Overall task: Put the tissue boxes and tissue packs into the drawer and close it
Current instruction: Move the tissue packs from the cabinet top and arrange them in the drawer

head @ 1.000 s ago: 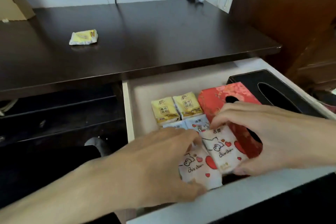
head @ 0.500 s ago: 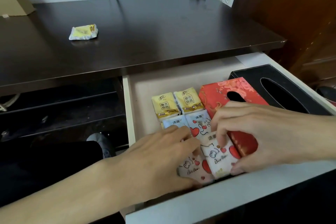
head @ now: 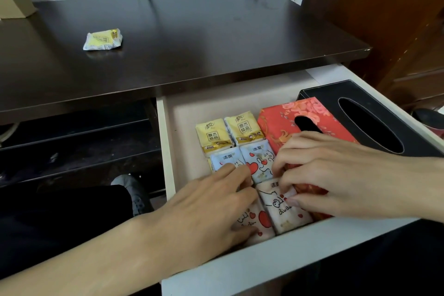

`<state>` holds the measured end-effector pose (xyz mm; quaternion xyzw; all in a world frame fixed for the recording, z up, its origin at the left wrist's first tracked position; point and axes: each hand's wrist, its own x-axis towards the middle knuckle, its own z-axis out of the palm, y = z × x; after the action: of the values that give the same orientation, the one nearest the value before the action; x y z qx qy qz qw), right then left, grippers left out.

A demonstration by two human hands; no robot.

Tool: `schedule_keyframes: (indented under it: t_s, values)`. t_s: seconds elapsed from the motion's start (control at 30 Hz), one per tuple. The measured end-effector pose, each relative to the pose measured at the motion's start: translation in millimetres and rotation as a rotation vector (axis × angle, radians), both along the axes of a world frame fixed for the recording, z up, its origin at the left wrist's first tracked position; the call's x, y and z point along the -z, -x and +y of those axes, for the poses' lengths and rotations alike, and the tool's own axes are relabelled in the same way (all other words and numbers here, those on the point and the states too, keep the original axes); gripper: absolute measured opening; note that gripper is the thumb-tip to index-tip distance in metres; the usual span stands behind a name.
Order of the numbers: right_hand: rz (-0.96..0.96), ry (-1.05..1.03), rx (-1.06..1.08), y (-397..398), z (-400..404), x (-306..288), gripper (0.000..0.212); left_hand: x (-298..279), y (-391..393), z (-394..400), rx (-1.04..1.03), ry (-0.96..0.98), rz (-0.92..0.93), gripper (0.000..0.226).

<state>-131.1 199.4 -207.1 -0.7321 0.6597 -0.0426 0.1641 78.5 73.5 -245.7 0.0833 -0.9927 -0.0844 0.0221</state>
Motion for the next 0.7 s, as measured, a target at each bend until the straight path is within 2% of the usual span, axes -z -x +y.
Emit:
schedule_keyframes:
  t_s: [0.17, 0.23, 0.3, 0.47, 0.6, 0.7]
  values:
    - [0.09, 0.043, -0.052, 5, -18, -22, 0.024, -17, -3, -9, 0.001, -0.065, 0.09, 0.035]
    - [0.083, 0.092, -0.05, 6, -33, -33, 0.034, -32, -5, -20, -0.04, -0.06, 0.151, 0.031]
    - [0.031, 0.159, -0.012, 4, -52, -39, 0.035, -49, -7, -38, -0.115, -0.037, 0.209, 0.029]
    - [-0.239, 0.4, 0.112, -2, -124, -41, 0.014, -84, -24, -107, -0.402, -0.048, 0.362, 0.022]
    - [-0.305, 0.484, 0.187, -9, -202, -41, 0.016, -101, -37, -190, -0.715, 0.026, 0.5, 0.018]
    - [-0.332, 0.457, 0.218, -23, -263, -41, 0.025, -101, -42, -253, -0.899, 0.054, 0.432, 0.025]
